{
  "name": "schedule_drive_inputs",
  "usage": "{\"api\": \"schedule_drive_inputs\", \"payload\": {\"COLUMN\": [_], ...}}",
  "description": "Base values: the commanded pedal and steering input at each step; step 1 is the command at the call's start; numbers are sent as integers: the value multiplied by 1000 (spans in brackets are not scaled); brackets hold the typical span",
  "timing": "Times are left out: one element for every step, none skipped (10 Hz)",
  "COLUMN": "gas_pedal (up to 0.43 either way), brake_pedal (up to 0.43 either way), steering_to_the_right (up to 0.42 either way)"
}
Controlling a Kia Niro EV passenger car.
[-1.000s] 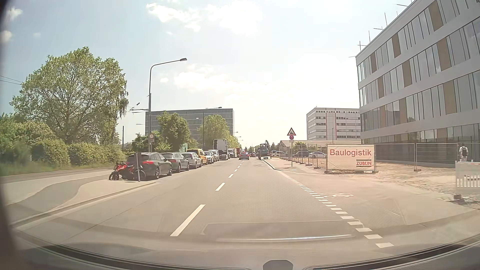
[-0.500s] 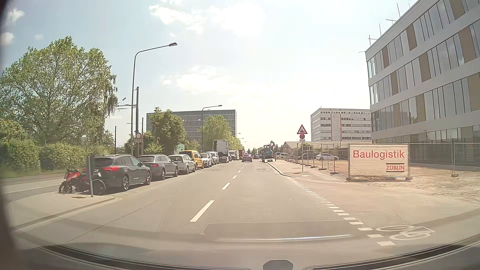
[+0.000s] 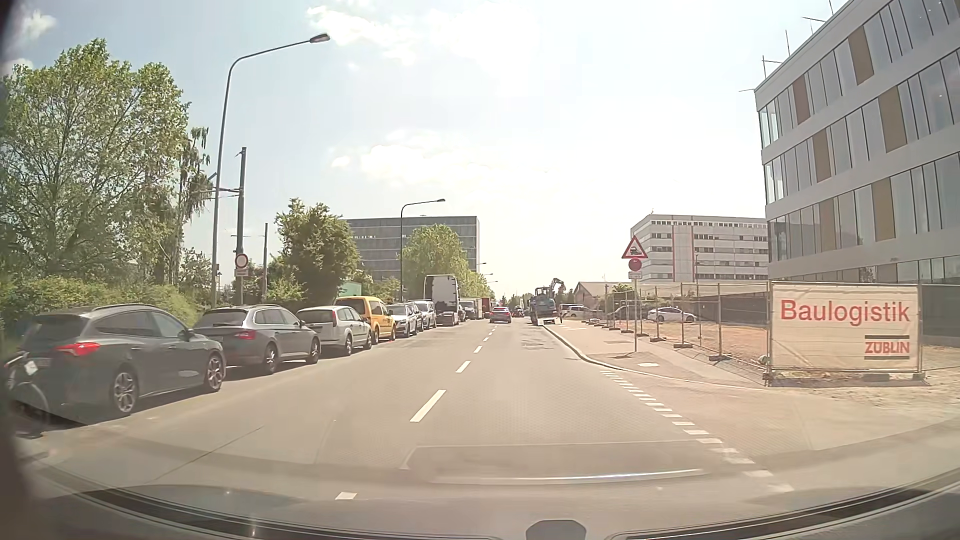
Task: Follow the waypoints while adhering to traffic rules and regulations
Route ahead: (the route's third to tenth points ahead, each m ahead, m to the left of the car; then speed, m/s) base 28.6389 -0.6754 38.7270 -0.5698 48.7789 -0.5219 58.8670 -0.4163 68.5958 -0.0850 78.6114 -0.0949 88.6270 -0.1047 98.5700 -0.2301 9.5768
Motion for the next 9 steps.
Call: {"api": "schedule_drive_inputs", "payload": {"gas_pedal": [87, 98, 98, 98, 98, 98, 98, 98, 98], "brake_pedal": [30, 30, 30, 30, 30, 30, 30, 30, 30], "steering_to_the_right": [-4, -4, -4, -4, -4, -4, -3, -3, -3]}}
